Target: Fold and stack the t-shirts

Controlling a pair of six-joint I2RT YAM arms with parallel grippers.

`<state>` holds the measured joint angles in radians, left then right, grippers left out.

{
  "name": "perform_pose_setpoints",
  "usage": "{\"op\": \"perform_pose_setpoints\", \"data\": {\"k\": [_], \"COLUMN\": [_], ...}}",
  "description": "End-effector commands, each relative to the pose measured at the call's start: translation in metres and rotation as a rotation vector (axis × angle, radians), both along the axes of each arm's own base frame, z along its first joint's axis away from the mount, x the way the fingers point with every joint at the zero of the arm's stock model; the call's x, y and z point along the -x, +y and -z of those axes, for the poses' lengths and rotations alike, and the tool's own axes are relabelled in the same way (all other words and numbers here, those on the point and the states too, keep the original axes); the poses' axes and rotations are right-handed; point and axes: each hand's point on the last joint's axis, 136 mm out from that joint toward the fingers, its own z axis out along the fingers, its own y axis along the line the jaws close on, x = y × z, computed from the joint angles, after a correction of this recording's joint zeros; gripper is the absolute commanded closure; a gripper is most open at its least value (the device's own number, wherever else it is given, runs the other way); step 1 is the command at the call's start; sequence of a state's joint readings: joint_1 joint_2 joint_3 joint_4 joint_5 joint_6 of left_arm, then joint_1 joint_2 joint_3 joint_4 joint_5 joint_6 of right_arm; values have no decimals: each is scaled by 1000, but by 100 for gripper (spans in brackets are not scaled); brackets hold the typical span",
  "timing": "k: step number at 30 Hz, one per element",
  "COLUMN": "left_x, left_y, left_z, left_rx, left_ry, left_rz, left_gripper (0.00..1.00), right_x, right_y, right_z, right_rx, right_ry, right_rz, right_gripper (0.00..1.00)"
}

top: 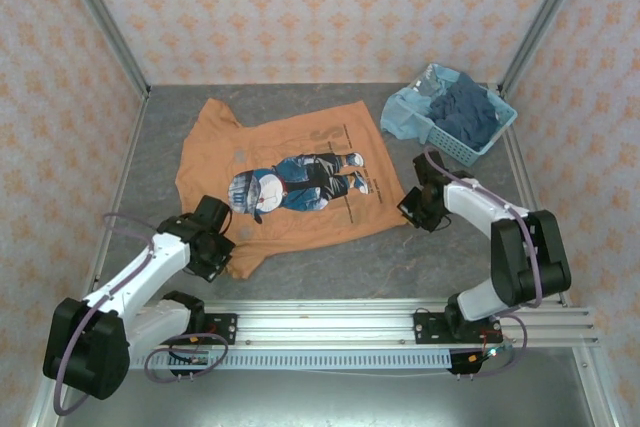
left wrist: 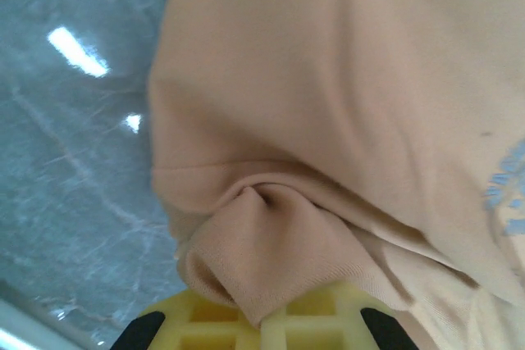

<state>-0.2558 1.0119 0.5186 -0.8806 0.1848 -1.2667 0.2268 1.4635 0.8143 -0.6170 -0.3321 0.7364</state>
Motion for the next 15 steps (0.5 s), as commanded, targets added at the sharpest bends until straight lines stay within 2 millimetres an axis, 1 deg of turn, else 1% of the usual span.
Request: {"op": "perform_pose_setpoints", "data": {"k": [1,4,6,8,11,13,15], "left_x": [31,41,47,47,41,30,18], "left_y": [11,20,20,16,15,15,18], "left_z": [-5,-15,-14,-9,-8,-15,-28], "left_rx": [-46,-78,-69,-47,-47,-60,-83], "left_ry": [96,92,95,100,93,58,22], "left_rz": [-77,-134,-169,-185,-183,-165,-153], "left_gripper": [100,100,100,100,100,100,100], "right_x": [25,43,55,62,60,54,49], "right_y": [-8,-7,-7,-9,-10,-10,-9], "right_z": [-5,-4,-3,-2,-5,-10,-13], "right_rx": [32,23,17,26,31,34,33], "right_ry": [56,127,170,190,173,157,142], "right_rz": [0,-18,-40,-52,-54,-41,-23], "right_gripper": [100,100,100,100,100,100,100]}}
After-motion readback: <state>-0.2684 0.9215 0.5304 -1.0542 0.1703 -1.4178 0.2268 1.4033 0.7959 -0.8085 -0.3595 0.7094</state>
